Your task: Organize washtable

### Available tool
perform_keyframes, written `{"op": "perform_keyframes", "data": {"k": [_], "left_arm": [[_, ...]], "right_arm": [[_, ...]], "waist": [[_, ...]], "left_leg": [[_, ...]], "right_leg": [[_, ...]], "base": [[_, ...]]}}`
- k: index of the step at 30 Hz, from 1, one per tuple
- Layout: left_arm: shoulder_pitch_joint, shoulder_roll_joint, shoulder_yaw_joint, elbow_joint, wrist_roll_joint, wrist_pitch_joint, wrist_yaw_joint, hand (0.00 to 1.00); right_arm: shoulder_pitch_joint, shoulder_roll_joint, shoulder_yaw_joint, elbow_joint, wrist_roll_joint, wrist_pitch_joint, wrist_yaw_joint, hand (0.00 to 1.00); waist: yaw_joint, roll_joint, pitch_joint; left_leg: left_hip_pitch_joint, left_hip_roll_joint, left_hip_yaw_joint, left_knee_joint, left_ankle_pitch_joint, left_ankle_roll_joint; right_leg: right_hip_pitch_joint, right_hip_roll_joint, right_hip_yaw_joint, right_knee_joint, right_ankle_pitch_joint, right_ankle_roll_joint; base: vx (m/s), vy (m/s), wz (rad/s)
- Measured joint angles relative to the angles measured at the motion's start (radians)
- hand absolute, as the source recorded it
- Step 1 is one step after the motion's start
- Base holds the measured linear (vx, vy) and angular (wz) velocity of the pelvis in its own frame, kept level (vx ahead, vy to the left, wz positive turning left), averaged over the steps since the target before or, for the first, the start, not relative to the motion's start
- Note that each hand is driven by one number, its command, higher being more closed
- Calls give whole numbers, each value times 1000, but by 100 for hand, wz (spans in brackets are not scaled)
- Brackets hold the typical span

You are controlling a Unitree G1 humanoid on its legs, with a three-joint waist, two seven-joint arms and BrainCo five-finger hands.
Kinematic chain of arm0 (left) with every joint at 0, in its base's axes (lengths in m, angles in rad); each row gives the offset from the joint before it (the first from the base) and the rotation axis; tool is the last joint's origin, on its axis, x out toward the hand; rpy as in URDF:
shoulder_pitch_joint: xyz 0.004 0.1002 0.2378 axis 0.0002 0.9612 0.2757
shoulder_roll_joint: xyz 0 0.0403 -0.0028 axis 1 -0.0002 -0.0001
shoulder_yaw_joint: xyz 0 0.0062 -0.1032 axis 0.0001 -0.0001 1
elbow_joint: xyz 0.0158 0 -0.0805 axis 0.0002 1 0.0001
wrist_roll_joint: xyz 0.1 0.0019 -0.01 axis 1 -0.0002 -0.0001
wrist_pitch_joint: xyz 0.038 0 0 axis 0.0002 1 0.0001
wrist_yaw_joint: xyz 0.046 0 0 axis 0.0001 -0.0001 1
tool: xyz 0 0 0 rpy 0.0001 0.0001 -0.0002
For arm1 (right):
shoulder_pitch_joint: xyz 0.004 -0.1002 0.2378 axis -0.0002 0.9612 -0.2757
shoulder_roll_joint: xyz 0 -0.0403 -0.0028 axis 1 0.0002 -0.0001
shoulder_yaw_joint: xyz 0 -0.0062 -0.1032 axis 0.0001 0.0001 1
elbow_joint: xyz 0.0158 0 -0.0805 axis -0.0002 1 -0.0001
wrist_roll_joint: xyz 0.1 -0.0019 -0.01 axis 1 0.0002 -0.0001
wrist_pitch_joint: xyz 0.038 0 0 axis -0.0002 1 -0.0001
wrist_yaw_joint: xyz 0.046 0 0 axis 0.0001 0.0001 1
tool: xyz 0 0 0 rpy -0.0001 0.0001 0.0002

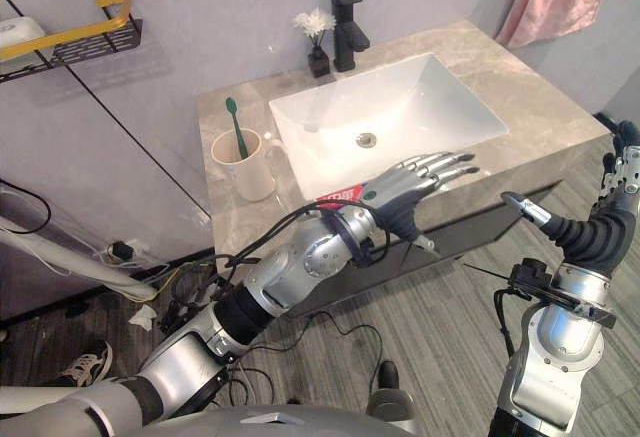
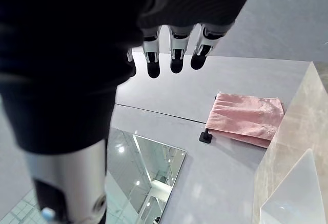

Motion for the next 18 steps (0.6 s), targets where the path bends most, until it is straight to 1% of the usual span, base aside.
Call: {"op": "perform_keyframes", "data": {"k": [2,7,10,11,16,18], "left_arm": [[0,1,20,26,29,15,0,0],[0,6,48,36,65,35,-5,0],[0,5,88,58,86,46,-7,0],[2,8,97,65,95,58,-9,0],[30,9,144,56,129,75,-39,0],[85,9,166,10,132,75,-56,0]], "right_arm": [[1,1,0,0,0,3,1,0],[1,6,1,-1,1,5,12,0],[2,11,1,-37,1,9,13,0],[2,11,1,-44,1,9,13,0],[4,21,0,-65,1,26,24,0],[6,25,-6,-68,1,26,35,0]], "waist": [[0,1,-1],[1,4,3],[1,4,3],[2,4,3],[3,4,3],[3,4,3]], "left_leg": [[0,0,3,0,0,0],[0,0,4,0,0,0],[-1,0,4,0,0,0],[-1,0,3,0,0,0],[-1,0,-4,0,0,0],[-1,0,-8,0,0,0]], "right_leg": [[-1,0,1,0,1,1],[-2,0,2,0,2,0],[-1,0,1,0,2,0],[-1,0,0,0,2,1],[3,-1,-4,-1,2,1],[6,-1,-6,-3,2,1]], "base": [[3,2,-2],[0,0,0],[0,0,0],[0,0,0],[1,-1,2],[8,1,5]]}}
